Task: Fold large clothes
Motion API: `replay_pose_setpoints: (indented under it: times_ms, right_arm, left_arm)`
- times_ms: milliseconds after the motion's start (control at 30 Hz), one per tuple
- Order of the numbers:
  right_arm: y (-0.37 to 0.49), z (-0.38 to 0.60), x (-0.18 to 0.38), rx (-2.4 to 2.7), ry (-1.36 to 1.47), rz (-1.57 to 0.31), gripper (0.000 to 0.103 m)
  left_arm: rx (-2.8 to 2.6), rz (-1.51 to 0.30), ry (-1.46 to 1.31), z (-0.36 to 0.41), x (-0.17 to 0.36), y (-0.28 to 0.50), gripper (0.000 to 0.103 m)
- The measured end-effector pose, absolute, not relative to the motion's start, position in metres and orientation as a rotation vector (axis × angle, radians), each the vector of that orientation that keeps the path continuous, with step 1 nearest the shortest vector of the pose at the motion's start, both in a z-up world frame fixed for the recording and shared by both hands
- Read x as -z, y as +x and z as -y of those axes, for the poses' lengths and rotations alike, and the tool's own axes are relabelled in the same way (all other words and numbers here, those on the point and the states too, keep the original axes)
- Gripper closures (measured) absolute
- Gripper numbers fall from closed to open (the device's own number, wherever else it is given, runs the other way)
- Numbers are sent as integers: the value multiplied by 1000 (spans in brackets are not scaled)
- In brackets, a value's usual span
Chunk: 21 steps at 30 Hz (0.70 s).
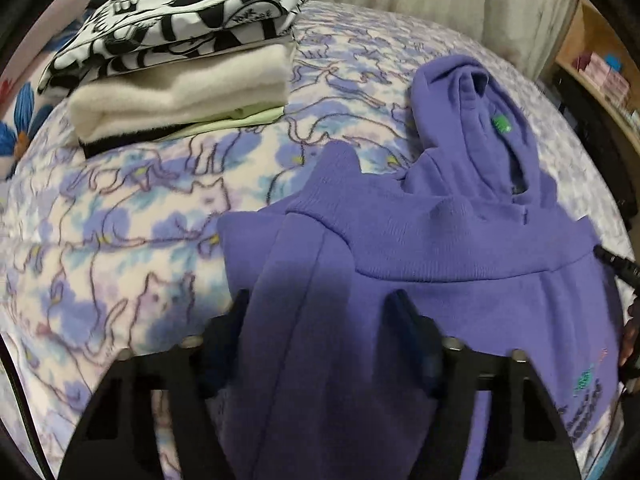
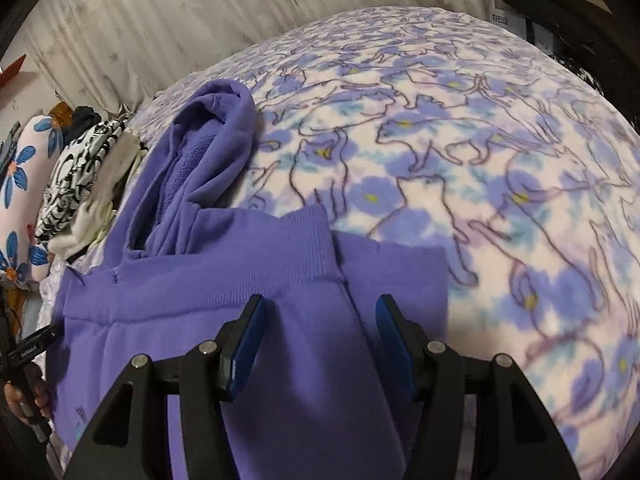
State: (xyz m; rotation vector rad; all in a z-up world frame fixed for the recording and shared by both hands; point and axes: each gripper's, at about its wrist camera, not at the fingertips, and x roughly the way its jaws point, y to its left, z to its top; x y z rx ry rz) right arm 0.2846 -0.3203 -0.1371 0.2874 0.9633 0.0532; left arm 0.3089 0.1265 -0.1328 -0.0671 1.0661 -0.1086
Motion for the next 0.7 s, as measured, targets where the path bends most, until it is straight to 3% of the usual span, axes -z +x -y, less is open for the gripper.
replay_pose_setpoints:
  times_ms: [33,67,100,433,567,633,700]
  right_arm:
    - [283,318,137,-43,280,-954,51]
    - [283,315,136,-45,270,-958,73]
    - [281,312,137,-50,265,-965,91]
    - [208,335,52,-21,370,-654,95]
    - [219,338,55,14,373,-643,95]
    - [239,341,78,33,395,-714,95]
    - [260,345,112,71,414,-846,93]
  left_arm:
    - [65,-1072,-38,-126,134,311,64]
    - [55,-1075,-33,-127,133,311,76]
    - [54,-1074,-43,-129,132,311,81]
    - [139,-952,-156,-138,81,300,86]
    - [154,-948,-248,-143,93,321,85]
    - [143,-995,-270,-143,114,334,82]
    - [118,-1045,-323,-153,140,342,64]
